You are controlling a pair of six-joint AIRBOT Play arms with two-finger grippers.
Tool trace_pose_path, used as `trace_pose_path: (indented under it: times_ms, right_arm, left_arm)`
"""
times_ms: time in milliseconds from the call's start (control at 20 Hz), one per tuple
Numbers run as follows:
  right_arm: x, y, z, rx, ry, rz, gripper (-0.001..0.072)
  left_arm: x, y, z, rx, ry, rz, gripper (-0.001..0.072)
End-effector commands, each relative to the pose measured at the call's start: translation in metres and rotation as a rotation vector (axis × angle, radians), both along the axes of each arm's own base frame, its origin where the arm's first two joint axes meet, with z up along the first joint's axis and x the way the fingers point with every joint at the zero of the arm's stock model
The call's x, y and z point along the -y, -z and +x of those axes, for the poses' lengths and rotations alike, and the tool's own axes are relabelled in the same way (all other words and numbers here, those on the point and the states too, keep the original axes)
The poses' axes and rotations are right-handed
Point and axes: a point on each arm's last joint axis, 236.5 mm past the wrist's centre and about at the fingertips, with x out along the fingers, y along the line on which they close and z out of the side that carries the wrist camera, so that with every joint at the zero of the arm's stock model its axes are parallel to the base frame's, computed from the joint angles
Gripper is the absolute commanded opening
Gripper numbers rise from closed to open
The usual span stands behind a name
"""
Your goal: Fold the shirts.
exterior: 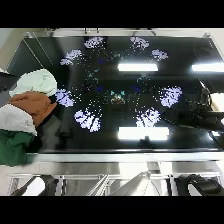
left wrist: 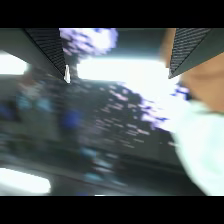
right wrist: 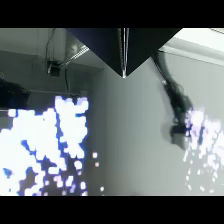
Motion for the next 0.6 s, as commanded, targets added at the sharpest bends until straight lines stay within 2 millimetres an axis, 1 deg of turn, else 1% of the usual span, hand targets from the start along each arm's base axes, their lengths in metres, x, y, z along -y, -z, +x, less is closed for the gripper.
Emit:
trace_pose_path:
  times_ms: [0,50,100,250,350,450,500,550]
  right_arm:
    - [0.000,0.000,0.000,0.000,-0.001,0.000,0.0017]
    - [0.000,0.000,0.000,0.000,-0.001,0.000,0.0017]
    - [0.000,0.000,0.000,0.000,-0.001,0.000,0.0017]
    - [0.000,0.000,0.000,0.000,-0.001,0.000,0.0017]
    - [0.000,0.000,0.000,0.000,-0.001,0.000,0.0017]
    - [0.000,0.000,0.000,0.000,-0.001,0.000,0.0016]
    - [0.000,0.000,0.000,0.000,-0.001,0.000,0.0017]
    - [0.000,0.000,0.001,0.003,0.001,0.000,0.0017]
  left_arm:
    - [-0.047,0.030,0.046,-0.056,-0.060,0.053,0.0720]
    - [-0.052,0.044,0.057,-0.082,-0.060,0.038,0.0720]
    - [-0.055,0.061,0.067,-0.119,-0.050,0.044,0.0720]
    - [-0.062,0.118,0.086,-0.248,-0.040,0.082,0.0720]
    - [-0.058,0.152,0.095,-0.316,-0.028,0.086,0.0720]
    - [-0.049,0.177,0.100,-0.369,0.004,0.082,0.0716]
    - [-0.045,0.188,0.101,-0.394,0.026,0.089,0.0629]
    - [-0.041,0.196,0.102,-0.418,0.048,0.097,0.0496]
